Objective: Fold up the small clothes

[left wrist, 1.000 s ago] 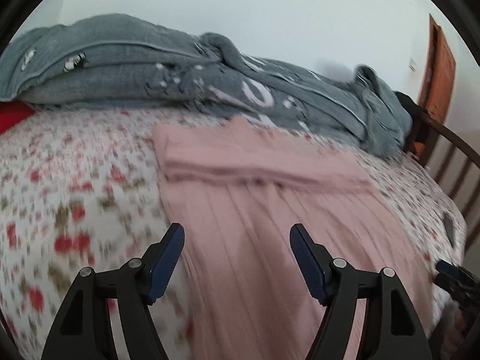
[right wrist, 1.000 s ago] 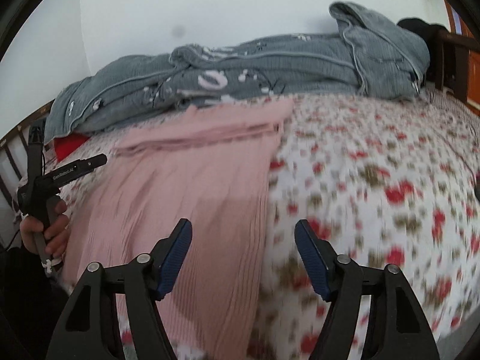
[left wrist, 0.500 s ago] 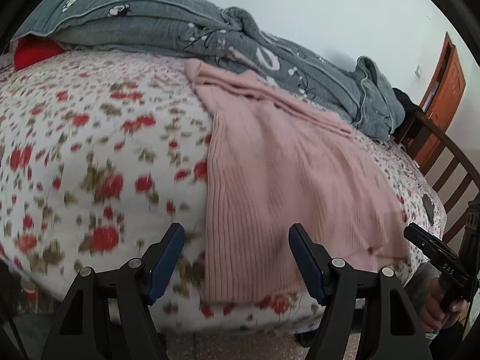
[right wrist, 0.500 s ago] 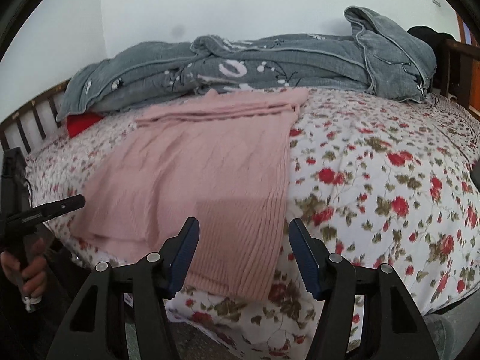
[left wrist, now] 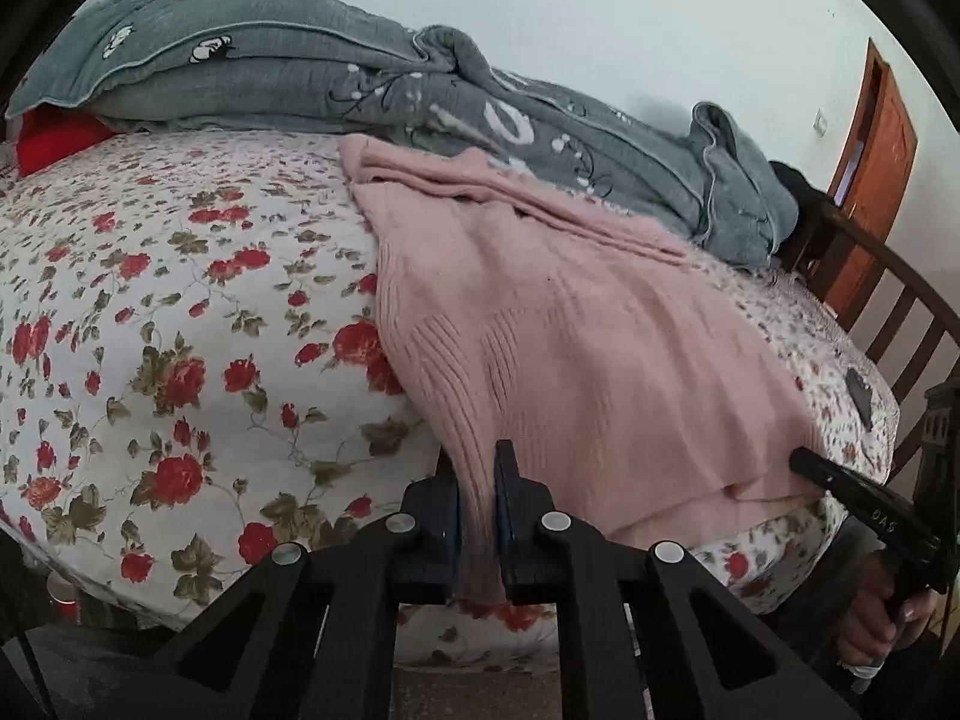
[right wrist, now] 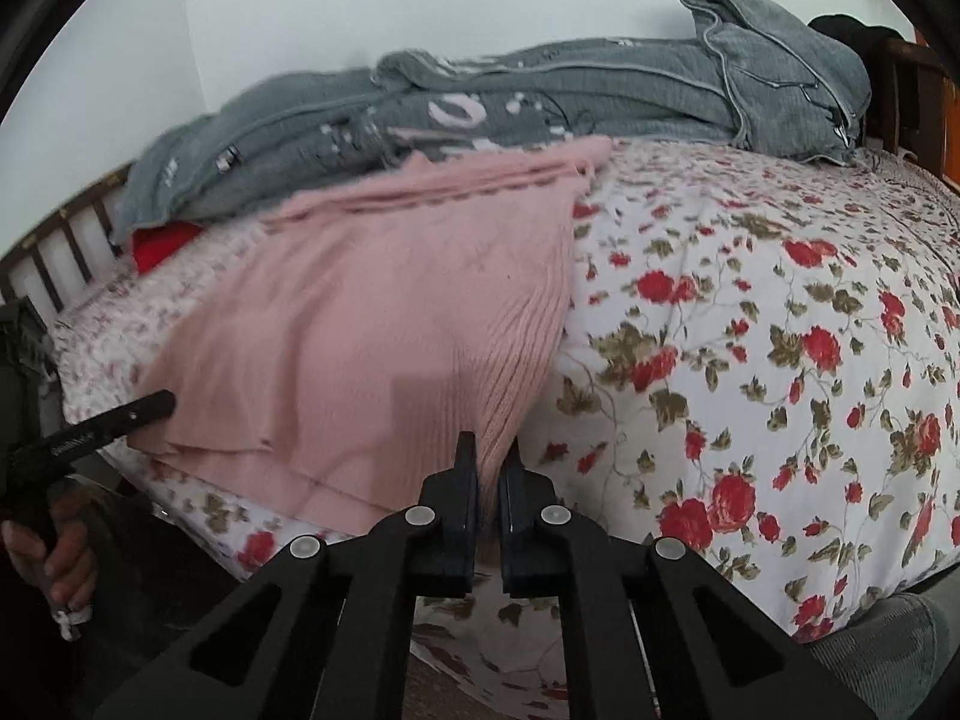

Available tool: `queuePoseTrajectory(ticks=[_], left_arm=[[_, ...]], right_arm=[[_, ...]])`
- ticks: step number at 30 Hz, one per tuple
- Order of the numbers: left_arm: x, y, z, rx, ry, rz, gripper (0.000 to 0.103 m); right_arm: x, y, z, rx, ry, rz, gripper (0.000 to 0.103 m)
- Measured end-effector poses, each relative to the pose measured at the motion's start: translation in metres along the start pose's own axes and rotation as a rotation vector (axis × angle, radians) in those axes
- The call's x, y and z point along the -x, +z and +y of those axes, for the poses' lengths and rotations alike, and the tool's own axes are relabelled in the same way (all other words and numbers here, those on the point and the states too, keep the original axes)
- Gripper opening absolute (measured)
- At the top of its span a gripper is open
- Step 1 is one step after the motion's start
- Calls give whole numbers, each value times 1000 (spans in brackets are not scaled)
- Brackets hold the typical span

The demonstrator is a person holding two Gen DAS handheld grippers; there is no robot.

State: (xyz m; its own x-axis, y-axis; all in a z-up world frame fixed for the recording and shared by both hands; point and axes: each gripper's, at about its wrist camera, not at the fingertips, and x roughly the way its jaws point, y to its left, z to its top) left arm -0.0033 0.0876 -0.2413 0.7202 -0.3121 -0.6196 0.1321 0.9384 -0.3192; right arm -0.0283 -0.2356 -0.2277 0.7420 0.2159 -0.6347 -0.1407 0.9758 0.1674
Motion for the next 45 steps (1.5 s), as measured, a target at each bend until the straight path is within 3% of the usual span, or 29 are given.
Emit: queuePoseTrajectory(ticks=[4,8,9,13,16,19,23,28,36,45], left_arm=[[-11,-1,8,72,-27,63,13],[-18,-2,10,104,-51,82,19],[-18,-2,9,106,-49,81,19],[-15,2,11,123,-87,78,10],[8,11,32,236,-183,29,10],[26,19,47,297,-210,-1,10],[38,24,48,314,-222,-6,9],[49,32,33,250,-190,-16,9],[57,96,33,288,-267,-76,9],[23,187,13,224,-190,-129,9]], right_arm=[[-13,0,-7,-56,41,64,12],[-16,1,-8,-88,73,70,12],[-16,1,-8,-88,70,66,8],[-3,4,-7,-63,63,7,5],[20,11,-17,-95,122,-49,5],[40,19,-27,-140,166,-91,5],[52,31,-30,-177,181,-99,5],[62,44,-19,-149,200,-114,5],[66,96,-33,-252,318,-174,5],[25,182,-51,-344,334,-210,5]])
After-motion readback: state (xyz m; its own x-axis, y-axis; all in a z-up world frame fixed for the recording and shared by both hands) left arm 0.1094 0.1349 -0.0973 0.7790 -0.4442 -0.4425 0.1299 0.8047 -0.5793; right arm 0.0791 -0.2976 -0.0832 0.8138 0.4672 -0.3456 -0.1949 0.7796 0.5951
